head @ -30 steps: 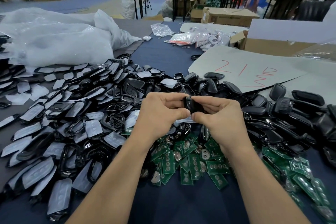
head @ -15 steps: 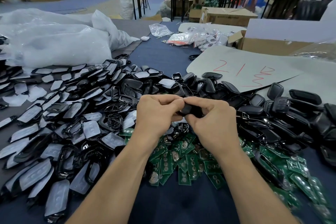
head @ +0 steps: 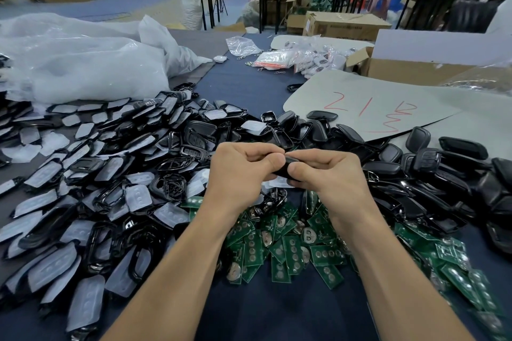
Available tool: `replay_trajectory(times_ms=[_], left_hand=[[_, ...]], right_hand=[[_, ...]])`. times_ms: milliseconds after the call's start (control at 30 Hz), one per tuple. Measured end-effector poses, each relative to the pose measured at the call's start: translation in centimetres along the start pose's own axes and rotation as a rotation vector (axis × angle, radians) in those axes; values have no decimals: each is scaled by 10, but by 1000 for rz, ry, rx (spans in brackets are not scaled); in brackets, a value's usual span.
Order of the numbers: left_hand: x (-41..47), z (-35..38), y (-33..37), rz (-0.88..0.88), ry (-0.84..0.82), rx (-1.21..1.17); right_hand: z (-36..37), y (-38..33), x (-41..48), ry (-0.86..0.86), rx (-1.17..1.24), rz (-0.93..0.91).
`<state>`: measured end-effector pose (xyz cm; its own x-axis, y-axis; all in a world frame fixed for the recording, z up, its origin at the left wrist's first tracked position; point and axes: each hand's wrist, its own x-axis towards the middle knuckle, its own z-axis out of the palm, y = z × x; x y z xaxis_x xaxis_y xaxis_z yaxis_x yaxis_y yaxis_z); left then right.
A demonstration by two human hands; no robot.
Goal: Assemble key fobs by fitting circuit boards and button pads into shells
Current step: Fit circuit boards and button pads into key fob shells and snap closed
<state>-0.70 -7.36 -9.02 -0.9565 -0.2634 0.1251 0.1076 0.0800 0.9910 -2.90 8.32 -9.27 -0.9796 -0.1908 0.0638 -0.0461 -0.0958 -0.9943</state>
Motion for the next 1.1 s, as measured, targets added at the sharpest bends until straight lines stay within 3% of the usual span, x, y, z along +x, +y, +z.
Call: replay_trajectory(times_ms=[233,367,533,833,967,1100], left_hand=[[1,-3,4,83,-14,-76],[0,-4,4,99,-58,-92],[1,-3,1,61,-72,-56],[0,1,2,-19,-10,-225],[2,1,0,-129,-11,-237],[3,-4,-1,-80,-60,-140]], right_hand=[[-2,-2,3,-25,220,125],[-4,-2,3,51,264,31],[0,1,1,89,144,-84],[3,3,3,42,353,136],[6,5,1,57,190,12],[6,4,0,58,152,-4]])
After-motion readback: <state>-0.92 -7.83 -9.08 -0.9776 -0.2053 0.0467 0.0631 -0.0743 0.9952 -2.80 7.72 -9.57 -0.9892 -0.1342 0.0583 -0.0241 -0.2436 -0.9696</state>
